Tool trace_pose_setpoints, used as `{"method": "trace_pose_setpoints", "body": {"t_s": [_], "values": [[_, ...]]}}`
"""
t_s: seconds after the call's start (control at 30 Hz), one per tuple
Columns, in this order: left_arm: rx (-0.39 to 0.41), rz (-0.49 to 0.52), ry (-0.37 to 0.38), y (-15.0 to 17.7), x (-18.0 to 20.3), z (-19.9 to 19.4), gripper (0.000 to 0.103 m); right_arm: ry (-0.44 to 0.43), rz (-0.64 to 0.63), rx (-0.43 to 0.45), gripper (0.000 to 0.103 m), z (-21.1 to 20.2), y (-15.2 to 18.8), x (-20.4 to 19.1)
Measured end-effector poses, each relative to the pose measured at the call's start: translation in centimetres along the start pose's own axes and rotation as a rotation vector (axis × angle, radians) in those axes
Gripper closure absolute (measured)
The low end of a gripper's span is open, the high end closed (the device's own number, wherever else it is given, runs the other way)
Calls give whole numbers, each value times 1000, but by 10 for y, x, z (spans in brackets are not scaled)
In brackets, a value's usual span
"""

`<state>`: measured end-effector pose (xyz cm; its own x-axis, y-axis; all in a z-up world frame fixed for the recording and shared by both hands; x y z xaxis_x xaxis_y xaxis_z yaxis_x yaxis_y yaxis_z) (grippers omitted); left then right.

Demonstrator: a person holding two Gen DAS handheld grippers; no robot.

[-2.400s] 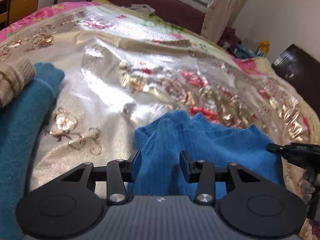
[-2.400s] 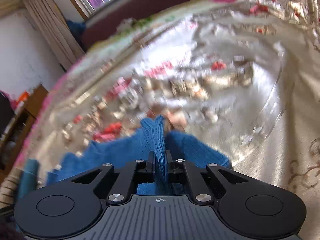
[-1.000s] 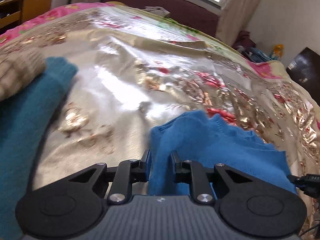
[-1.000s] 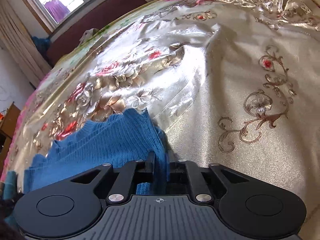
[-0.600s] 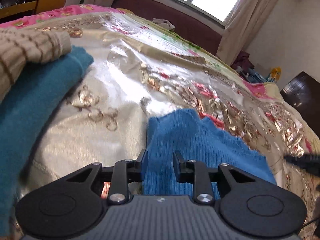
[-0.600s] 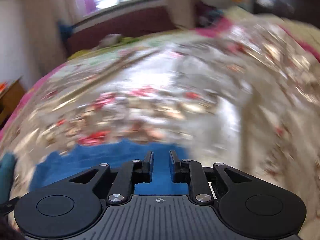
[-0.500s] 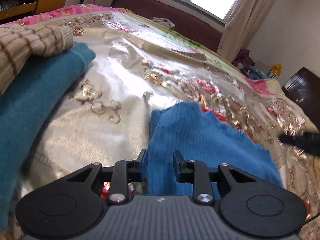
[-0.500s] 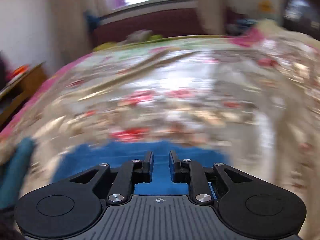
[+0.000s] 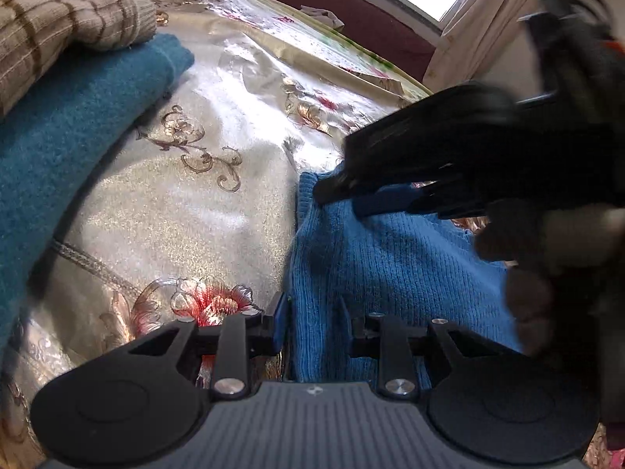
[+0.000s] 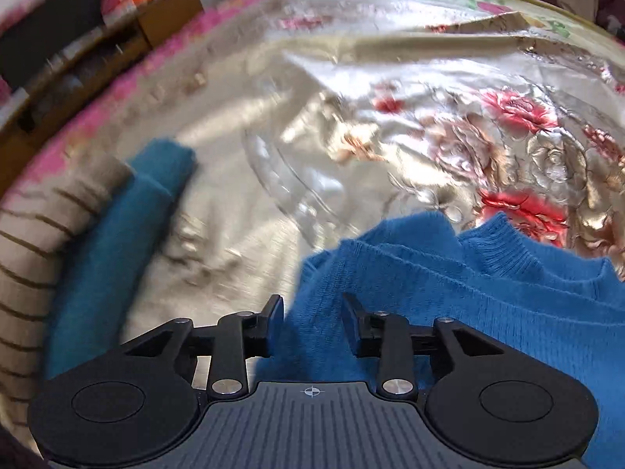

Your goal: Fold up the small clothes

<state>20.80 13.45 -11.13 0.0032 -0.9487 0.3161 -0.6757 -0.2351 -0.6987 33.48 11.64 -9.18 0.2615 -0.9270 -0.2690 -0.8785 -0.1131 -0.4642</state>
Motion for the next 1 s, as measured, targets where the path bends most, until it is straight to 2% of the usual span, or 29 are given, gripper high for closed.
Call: {"method": "trace_pose_setpoints", "body": {"t_s": [0.03, 0.13, 0.2, 0.27, 0.3, 0.37, 0.43, 0.57, 0.63, 0.7, 0.77, 0.93, 0.97, 1.0], "values": [[0, -3, 4, 0, 0, 0, 71, 21, -8, -2, 73, 5, 1, 2], [6, -10, 9, -1, 0, -1, 71, 33, -5, 10, 90, 7, 3, 4], [24, -15, 6, -2, -1, -4, 71, -26, 34, 25, 97, -2, 1, 1], [44, -15, -6, -4, -2, -7, 70, -132, 64, 62, 101, -17, -4, -6], [46, -12, -11, -4, -2, -7, 67, -162, 68, 76, 101, -22, -5, -10], [30, -6, -17, -1, -2, -4, 65, -162, 65, 65, 100, -18, -5, -13], [18, 3, -25, 2, -1, -1, 65, -140, 85, 47, 90, -11, -3, -8], [31, 39, -28, 0, 7, -3, 63, -101, 117, 55, 88, -15, -4, 4], [25, 51, -19, 0, 11, -2, 62, -78, 88, 52, 84, -15, -5, 5], [22, 54, -10, 0, 12, -1, 61, -18, 38, 44, 77, -10, -5, 3], [19, 47, -2, 0, 12, -2, 61, 31, 20, 28, 77, -4, -5, 2], [8, 26, 22, 1, 10, -2, 61, 72, 0, -4, 74, 9, -1, -3], [8, 27, 23, 1, 11, -2, 61, 78, 1, 2, 75, 10, -1, -3], [10, 28, 24, 1, 12, -3, 61, 76, 8, 7, 82, 10, -1, -2]]}}
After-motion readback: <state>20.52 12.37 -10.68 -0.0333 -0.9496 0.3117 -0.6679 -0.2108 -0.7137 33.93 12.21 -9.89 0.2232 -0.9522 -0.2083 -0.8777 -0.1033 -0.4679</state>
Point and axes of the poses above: each gripper's, at about its wrist camera, not at the fingertips, and z roughly the way its jaws point, x to its right, y to its underside, the point moved 10 cm from there along z, roughly the way its jaws point, and after that the axes turned 15 degrees about z, right-handed, at the moved point
